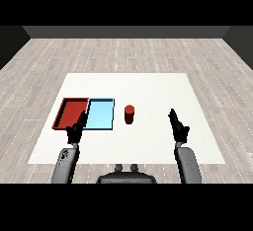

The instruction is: Pick the red can and put it in the red box

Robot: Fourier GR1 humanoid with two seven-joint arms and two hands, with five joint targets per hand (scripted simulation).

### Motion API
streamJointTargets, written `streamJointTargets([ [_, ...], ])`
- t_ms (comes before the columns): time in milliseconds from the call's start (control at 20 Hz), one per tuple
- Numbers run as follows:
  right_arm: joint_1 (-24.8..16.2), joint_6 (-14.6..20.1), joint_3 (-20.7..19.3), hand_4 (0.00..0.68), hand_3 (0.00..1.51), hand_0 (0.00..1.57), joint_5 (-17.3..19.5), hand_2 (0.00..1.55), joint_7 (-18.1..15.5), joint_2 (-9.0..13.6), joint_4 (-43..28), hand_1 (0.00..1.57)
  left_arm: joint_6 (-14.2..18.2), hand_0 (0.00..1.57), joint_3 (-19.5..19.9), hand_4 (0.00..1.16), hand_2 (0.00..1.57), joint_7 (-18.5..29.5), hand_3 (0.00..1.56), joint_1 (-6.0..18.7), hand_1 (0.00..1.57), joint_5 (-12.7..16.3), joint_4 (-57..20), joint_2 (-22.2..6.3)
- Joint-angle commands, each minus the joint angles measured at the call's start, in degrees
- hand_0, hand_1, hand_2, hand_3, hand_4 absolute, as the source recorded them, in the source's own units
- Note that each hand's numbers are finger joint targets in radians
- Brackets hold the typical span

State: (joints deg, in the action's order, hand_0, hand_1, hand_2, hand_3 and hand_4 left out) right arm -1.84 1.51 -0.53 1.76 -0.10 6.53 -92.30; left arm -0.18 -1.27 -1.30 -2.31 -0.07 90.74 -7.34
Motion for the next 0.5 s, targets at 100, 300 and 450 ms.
streamJointTargets([
  [100,3.91,-2.64,-1.79,0.0,0.0,0.0,-1.8,0.0,-0.42,-0.36,4.39,0.0,-0.58,0.0,1.03,0.0,0.0,-0.48,0.0,1.66,0.0,0.43,0.17,1.65],
  [300,9.3,-5.15,-2.43,0.0,0.0,0.0,-6.04,0.0,-9.74,-1.9,1.63,0.0,-0.04,0.0,2.08,0.0,0.0,12.32,0.0,5.59,0.0,2.35,6.15,3.74],
  [450,6.46,-7.76,-2.82,0.0,0.0,0.0,-6.34,0.0,-16.87,-1.17,3.34,0.0,-0.47,0.0,3.29,0.0,0.0,18.22,0.0,5.5,0.0,2.41,5.07,3.7],
])
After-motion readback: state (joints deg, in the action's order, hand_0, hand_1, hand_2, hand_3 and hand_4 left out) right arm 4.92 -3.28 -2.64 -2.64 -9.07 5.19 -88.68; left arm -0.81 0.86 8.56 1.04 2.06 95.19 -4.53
